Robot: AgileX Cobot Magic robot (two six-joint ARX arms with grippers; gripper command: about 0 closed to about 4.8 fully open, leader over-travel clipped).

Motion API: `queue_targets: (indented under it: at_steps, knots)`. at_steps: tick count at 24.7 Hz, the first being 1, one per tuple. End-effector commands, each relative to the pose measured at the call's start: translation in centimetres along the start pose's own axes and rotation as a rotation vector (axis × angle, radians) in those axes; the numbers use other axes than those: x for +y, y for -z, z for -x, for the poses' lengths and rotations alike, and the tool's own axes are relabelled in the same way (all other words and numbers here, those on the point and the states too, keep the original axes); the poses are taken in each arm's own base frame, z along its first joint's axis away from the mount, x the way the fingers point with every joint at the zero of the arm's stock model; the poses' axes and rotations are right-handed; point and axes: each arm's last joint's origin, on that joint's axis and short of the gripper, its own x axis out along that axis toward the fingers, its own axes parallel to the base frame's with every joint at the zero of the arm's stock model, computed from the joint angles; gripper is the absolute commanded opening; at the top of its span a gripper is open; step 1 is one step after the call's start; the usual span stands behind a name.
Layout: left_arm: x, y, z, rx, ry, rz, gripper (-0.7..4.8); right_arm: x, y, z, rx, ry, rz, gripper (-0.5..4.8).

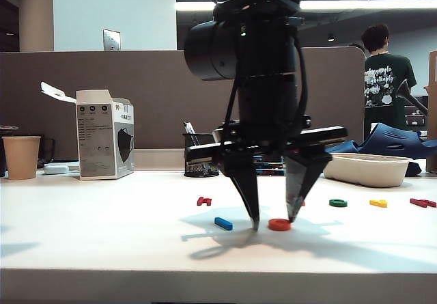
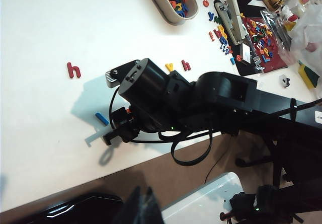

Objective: Select the appropriate letters from the row of letter magnets placed on the table to arrange into the word "love".

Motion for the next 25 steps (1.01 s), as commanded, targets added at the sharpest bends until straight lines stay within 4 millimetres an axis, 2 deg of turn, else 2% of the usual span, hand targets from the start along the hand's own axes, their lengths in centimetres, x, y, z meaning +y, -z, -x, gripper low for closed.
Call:
queue_targets:
  at_steps: [1, 3, 6, 8, 9, 10, 11, 19, 25]
  knots:
    - [-0.1, 0.0, 0.2, -0.006, 0.009, -0.007, -0.05, 0.1, -0.8, 0.5, -0.010, -0.019, 0.011, 2.19]
    - [-0.1, 0.0, 0.2, -0.006, 0.009, -0.007, -0.05, -0.4, -2.5, 2.2, -0.067, -0.006, 0.012, 2.19]
    - [-0.1, 0.0, 0.2, -0.006, 0.009, -0.007, -0.05, -1.7, -3.9, 3.4, -0.091, 0.024, -0.006, 2.19]
    - [-0.1, 0.0, 0.2, -0.006, 0.009, -0.008, -0.05, -2.9, -4.8, 4.1, -0.095, 0.036, -0.011, 2.19]
    - [-0.1, 0.0, 0.2, -0.006, 0.009, -0.007, -0.05, -4.3, -5.6, 4.6, -0.095, 0.050, -0.014, 2.21]
    - [-0.1, 0.0, 0.2, -0.006, 0.009, -0.007, -0.05, -4.9, -5.9, 4.7, -0.096, 0.054, -0.014, 2.21]
    - [-0.1, 0.0, 0.2, -0.006, 0.009, -0.007, -0.05, -6.5, -6.5, 4.8, -0.099, 0.051, 0.009, 2.21]
    - [-0.1, 0.0, 0.2, -0.006, 0.008, -0.007, -0.05, -12.0, -7.7, 3.9, -0.047, 0.032, 0.203, 2.21]
    - [-0.1, 0.0, 0.2, -0.009, 0.006, -0.008, -0.05, -17.3, -8.0, 3.2, -0.023, -0.198, 0.224, 2.20]
